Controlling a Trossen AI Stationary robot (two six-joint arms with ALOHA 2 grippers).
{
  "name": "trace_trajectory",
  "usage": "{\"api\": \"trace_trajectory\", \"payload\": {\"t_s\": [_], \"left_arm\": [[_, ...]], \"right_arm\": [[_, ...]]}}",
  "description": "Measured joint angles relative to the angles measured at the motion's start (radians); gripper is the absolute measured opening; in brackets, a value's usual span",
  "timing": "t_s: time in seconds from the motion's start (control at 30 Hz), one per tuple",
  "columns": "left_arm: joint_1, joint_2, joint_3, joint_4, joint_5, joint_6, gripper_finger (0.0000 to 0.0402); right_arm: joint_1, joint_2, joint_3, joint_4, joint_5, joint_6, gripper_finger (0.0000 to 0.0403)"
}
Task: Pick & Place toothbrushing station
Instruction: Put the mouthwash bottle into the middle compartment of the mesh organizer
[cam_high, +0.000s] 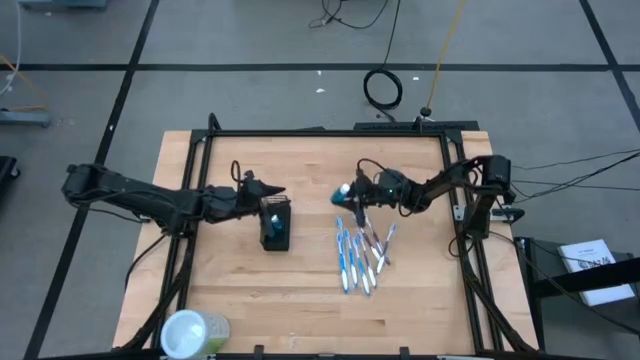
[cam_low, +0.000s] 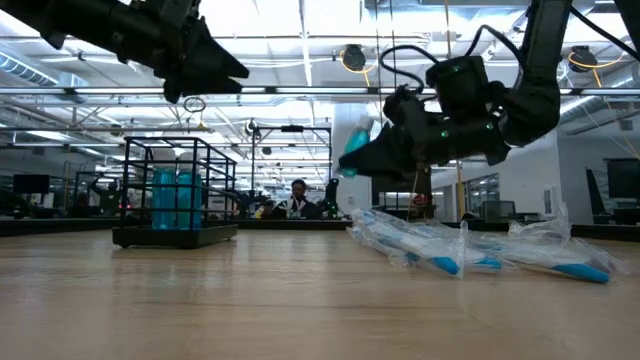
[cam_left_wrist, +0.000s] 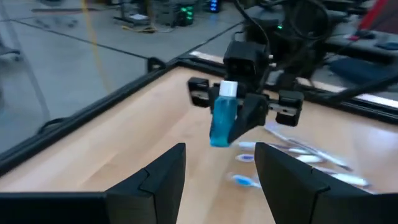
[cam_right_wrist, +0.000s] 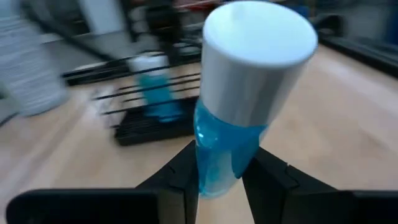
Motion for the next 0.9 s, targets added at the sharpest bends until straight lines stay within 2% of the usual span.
{"api": "trace_trajectory", "payload": {"t_s": [0.13, 0.33, 0.53, 0.73, 0.9], "left_arm": [[0.000, 0.088, 0.016, 0.073, 0.082, 0.021, 0.0200], [0.025, 0.254, 0.116, 0.065, 0.096, 0.021, 0.0200], [0.046, 0.399, 0.255, 0.066, 0.284, 0.056, 0.0200], [0.043, 0.476, 0.341, 0.050, 0.373, 0.139, 0.0200], [0.061, 0.512, 0.425, -0.072, 0.475, 0.130, 0.0200]], "right_arm": [[0.047, 0.000, 0.027, -0.033, -0.041, -0.026, 0.0092], [0.126, 0.000, 0.117, -0.157, -0.092, -0.053, 0.0092], [0.193, 0.000, 0.170, -0.243, -0.091, -0.081, 0.0092], [0.224, 0.000, 0.182, -0.265, -0.090, -0.097, 0.0092], [0.229, 0.000, 0.183, -0.272, -0.083, -0.106, 0.0092]]}}
